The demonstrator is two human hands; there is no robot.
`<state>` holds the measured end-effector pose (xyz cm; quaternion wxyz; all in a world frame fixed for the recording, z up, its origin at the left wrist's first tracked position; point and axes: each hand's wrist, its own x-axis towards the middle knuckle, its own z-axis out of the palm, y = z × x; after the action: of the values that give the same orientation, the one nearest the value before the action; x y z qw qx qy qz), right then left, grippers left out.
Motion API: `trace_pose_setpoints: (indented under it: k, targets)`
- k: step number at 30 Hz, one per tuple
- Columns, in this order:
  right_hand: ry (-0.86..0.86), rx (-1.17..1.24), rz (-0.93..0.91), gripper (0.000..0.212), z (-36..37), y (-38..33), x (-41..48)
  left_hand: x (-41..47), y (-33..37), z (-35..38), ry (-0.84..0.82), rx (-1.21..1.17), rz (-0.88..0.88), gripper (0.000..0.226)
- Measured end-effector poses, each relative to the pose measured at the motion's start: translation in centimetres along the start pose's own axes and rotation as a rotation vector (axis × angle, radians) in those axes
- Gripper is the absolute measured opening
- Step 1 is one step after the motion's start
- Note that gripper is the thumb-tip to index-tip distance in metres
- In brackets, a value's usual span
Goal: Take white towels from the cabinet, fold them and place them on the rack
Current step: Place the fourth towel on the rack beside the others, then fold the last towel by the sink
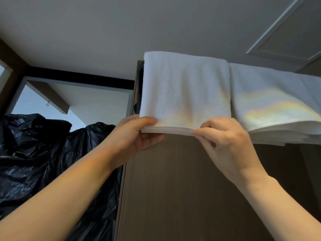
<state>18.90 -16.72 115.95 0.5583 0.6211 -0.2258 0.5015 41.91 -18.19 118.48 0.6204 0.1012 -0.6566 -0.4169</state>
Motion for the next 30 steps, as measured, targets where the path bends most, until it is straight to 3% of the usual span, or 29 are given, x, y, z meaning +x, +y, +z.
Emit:
trace_pose_setpoints:
  k: [6, 8, 13, 16, 22, 30]
  targets:
    - [-0.073, 0.122, 0.036, 0.01, -0.6, -1.6, -4.4, -2.9, -1.2, -0.9, 0.008, 0.297, 0.03, 0.046]
    - [-0.166, 0.161, 0.057, 0.013, -1.0, -2.8, -6.2, -4.6, -2.2, -1.4, 0.028, 0.512, 0.034, 0.047]
    - [-0.454, 0.244, 0.184, 0.02, -1.6, -5.8, -10.8, -9.1, -5.2, -3.6, -0.013, 1.063, 0.066, 0.017]
    - [-0.594, 0.284, 0.254, 0.023, -1.4, -7.5, -13.6, -12.1, -8.3, -4.6, -0.081, 1.239, 0.028, 0.021]
    - [-0.754, 0.34, 0.287, 0.019, -0.5, -11.0, -18.5, -18.1, -15.5, -6.3, -0.198, 1.414, -0.16, 0.031]
    - [-0.999, 0.439, 0.339, 0.025, 0.8, -15.0, -25.7, -24.1, -22.4, -7.9, -0.274, 1.447, -0.372, 0.033]
